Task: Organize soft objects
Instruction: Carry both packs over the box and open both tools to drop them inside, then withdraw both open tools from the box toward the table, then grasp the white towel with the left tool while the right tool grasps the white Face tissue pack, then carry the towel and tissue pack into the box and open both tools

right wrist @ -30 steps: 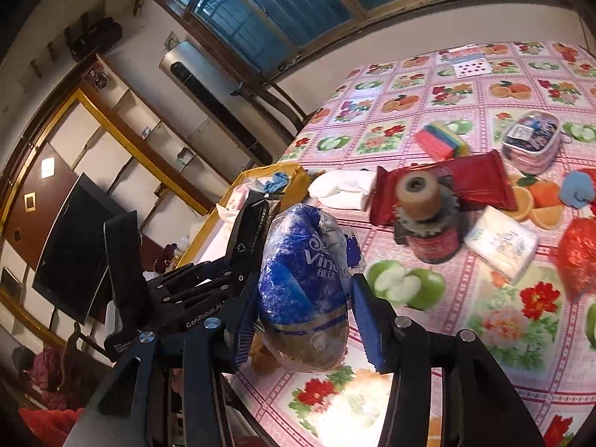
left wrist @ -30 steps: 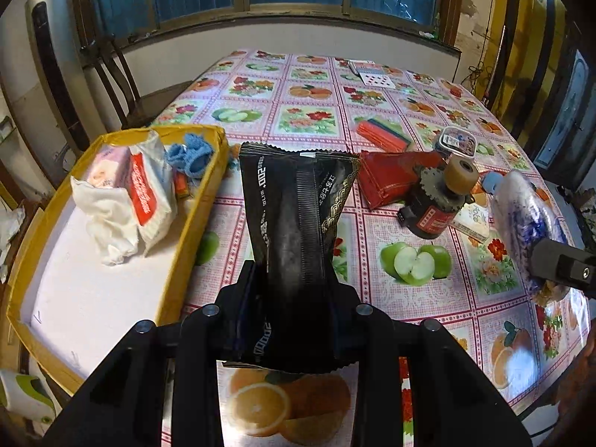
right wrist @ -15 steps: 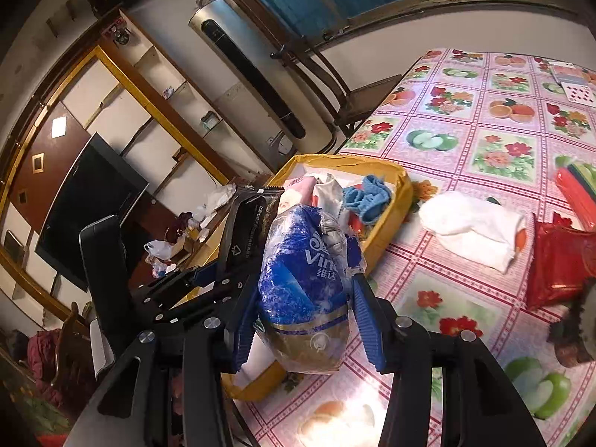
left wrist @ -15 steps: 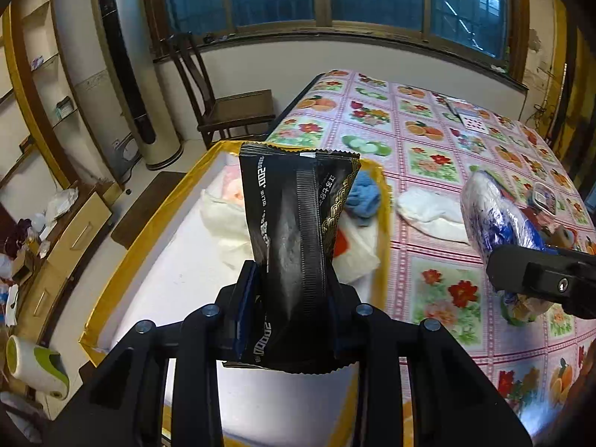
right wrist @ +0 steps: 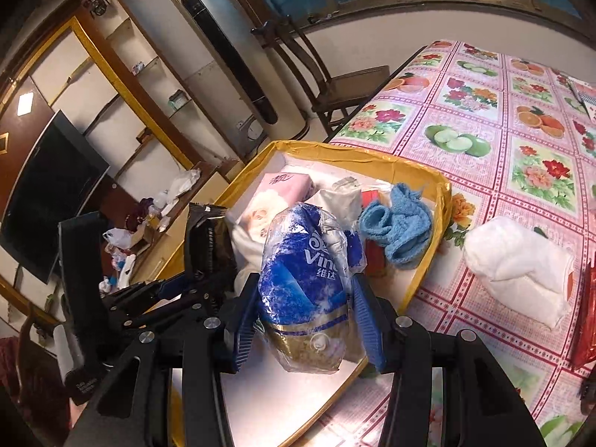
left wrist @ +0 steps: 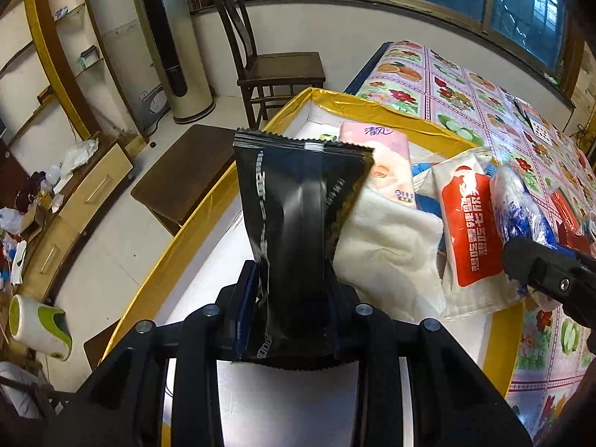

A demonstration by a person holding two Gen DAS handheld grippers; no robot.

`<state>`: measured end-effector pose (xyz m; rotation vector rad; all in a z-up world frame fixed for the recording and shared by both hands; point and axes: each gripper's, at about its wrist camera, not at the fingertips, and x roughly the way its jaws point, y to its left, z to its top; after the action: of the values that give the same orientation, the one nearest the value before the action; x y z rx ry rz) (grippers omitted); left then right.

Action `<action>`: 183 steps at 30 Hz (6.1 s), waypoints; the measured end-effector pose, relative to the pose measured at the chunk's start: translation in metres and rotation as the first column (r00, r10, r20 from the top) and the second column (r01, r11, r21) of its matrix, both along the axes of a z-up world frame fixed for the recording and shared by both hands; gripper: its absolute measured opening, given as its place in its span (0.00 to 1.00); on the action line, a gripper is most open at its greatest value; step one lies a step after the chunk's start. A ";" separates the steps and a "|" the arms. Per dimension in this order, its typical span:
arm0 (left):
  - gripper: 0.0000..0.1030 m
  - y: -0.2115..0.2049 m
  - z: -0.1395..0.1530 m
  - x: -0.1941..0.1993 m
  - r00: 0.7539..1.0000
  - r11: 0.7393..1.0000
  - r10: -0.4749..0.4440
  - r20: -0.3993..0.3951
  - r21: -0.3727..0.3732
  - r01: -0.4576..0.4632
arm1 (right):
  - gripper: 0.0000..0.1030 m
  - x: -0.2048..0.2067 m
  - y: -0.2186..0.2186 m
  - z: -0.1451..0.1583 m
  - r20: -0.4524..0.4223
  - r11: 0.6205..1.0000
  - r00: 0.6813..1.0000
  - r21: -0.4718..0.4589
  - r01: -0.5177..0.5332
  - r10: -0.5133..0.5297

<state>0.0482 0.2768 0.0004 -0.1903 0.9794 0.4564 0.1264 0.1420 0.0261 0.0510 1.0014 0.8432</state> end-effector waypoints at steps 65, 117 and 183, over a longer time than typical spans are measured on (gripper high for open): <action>0.74 -0.208 0.005 0.134 0.991 0.982 -0.130 -0.017 -0.143 0.126 | 0.87 -0.076 -0.400 -0.016 -0.074 0.895 0.918 0.206 0.396 -0.389; 0.79 -0.242 -0.023 0.079 0.951 0.926 -0.294 -0.100 -0.277 0.257 | 0.85 0.026 -0.313 -0.049 0.107 0.955 0.992 -0.295 -0.030 0.064; 0.53 -0.025 -0.001 -0.047 0.998 1.000 0.017 0.062 0.001 -0.018 | 0.66 -0.071 -0.007 0.007 0.104 0.984 0.978 -0.021 -0.178 0.179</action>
<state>0.0016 0.2520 -0.0002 -0.2106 0.9174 0.4647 0.0557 0.1350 0.0335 -0.0936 0.9207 0.9940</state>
